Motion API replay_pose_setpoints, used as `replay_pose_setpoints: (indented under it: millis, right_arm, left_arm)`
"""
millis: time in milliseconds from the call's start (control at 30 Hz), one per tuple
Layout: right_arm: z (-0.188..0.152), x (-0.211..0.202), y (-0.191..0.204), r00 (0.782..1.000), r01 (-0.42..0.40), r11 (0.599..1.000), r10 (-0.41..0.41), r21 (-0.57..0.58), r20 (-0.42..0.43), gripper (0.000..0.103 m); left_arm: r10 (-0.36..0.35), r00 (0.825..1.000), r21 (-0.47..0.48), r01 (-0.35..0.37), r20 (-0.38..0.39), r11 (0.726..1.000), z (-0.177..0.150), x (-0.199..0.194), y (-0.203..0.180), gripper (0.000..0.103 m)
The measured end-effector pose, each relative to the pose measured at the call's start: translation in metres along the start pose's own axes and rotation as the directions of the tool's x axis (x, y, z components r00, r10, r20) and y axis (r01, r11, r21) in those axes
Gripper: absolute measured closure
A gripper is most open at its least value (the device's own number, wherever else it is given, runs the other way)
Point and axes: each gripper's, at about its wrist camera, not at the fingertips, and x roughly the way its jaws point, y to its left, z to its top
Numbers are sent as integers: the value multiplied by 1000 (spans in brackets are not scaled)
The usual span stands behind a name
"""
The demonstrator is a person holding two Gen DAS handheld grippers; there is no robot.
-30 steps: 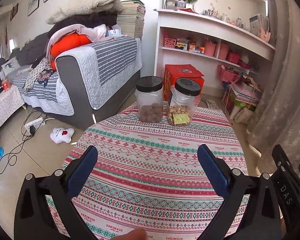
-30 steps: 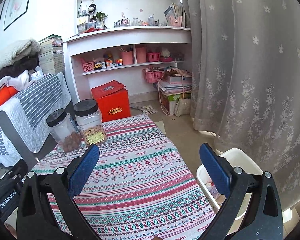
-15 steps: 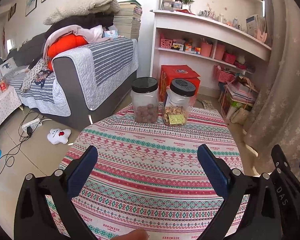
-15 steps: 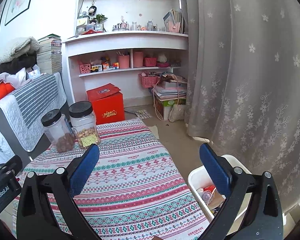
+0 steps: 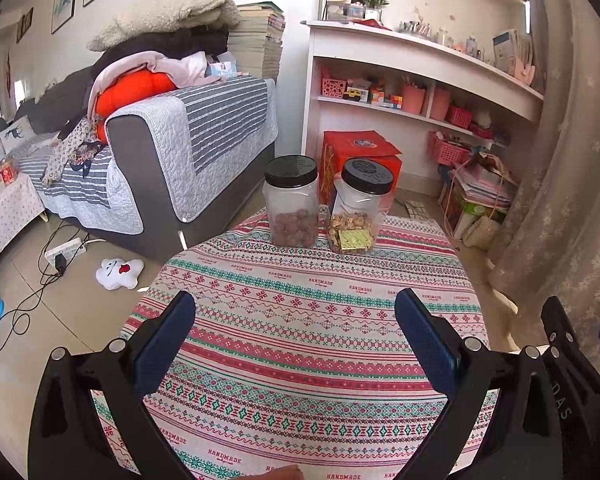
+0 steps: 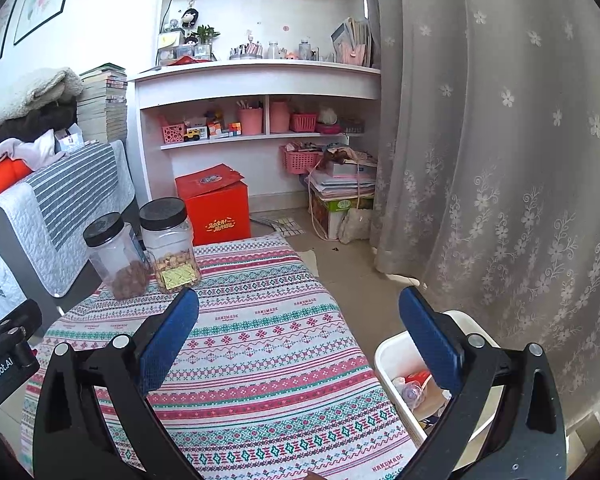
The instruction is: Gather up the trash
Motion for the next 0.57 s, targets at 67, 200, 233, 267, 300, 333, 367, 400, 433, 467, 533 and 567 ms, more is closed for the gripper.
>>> replay_pose_setpoints:
  millis: [67, 200, 233, 267, 300, 333, 367, 400, 433, 467, 533, 567]
  right_arm:
    - [0, 0, 0, 1000, 0, 1000, 0, 1, -2, 7]
    - [0, 1, 0, 1000, 1, 1000, -1, -2, 0, 7]
    - [0, 1, 0, 1000, 0, 1000, 0, -2, 0, 7]
    - [0, 1, 0, 1000, 0, 1000, 0, -2, 0, 7]
    - [0, 0, 0, 1000, 0, 1000, 0, -1, 1, 7]
    - [0, 0, 0, 1000, 0, 1000, 0, -1, 2, 7]
    - [0, 0, 0, 1000, 0, 1000, 0, 0, 5, 7]
    - [0, 0, 0, 1000, -1, 1000, 1, 1, 7, 7]
    - [1, 0, -1, 1000, -2, 1000, 2, 2, 9, 7]
    - [1, 0, -1, 1000, -2, 1000, 2, 1, 10, 7]
    - [1, 1, -1, 1000, -3, 1000, 3, -1, 6, 7]
    - [0, 0, 0, 1000, -2, 1000, 2, -2, 5, 7]
  left_arm:
    - [0, 1000, 9, 0, 3, 1000, 0, 1, -1, 6]
    - [-27, 1000, 8, 26, 14, 1000, -2, 0, -1, 14]
    - [-35, 999, 6, 35, 18, 999, -1, 0, 0, 19]
    - [-40, 999, 5, 40, 17, 999, -1, 0, 0, 19]
    - [-43, 999, 8, 43, 14, 999, -1, 1, -1, 19]
    - [-43, 999, 15, 43, 8, 999, -1, 2, -3, 19]
    - [-37, 999, 20, 37, 0, 999, -2, 3, -4, 19]
    - [-33, 999, 22, 33, -7, 999, -2, 4, -4, 18]
    - [-30, 999, 20, 30, -15, 999, -2, 4, -5, 13]
    - [-29, 999, 15, 29, -19, 999, -2, 4, -5, 11]
    - [-33, 999, 5, 33, -15, 999, -2, 2, -4, 8]
    - [-30, 1000, 5, 30, -7, 1000, -1, 0, -4, 8]
